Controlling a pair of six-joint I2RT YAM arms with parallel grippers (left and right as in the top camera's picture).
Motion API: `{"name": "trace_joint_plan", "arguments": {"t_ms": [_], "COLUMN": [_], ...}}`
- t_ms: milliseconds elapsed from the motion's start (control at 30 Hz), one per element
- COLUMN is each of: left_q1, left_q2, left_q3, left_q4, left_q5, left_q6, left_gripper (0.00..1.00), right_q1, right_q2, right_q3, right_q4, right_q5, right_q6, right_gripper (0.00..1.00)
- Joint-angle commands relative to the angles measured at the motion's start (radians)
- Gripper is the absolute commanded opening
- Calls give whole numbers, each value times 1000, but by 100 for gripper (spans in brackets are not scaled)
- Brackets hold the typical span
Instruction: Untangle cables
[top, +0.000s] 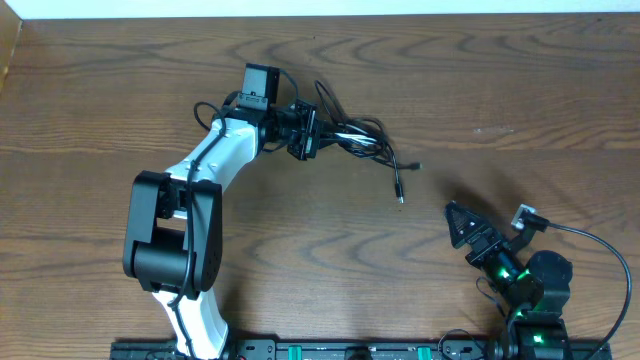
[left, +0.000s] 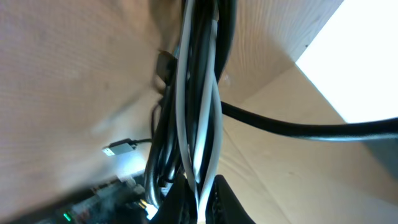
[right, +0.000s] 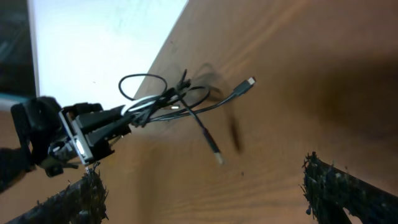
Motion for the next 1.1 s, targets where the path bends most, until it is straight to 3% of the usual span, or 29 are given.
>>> {"name": "trace_joint_plan", "arguments": {"t_ms": [0, 400, 567, 700, 1067], "left_q1": [7, 6, 6, 6, 6], "left_q2": [-27, -27, -27, -27, -27], "left_q3": [-5, -5, -5, -5, -5], "left_q4": [2, 2, 2, 2, 1], "left_q5": [99, 87, 87, 87, 93], "left_q6": [-168, -302, -301, -302, -346], "left_gripper": [7, 8, 7, 8, 8], "right_q1": [-2, 14, 93, 179, 354], "right_q2": [0, 0, 0, 0, 95], "right_q3": [-1, -1, -1, -1, 36], "right_q4": [-25, 36, 145, 219, 221], "right_q5": [-42, -184, -121, -74, 52], "right_q6": [132, 356, 201, 158, 56], "right_gripper": [99, 99, 99, 99, 83]}}
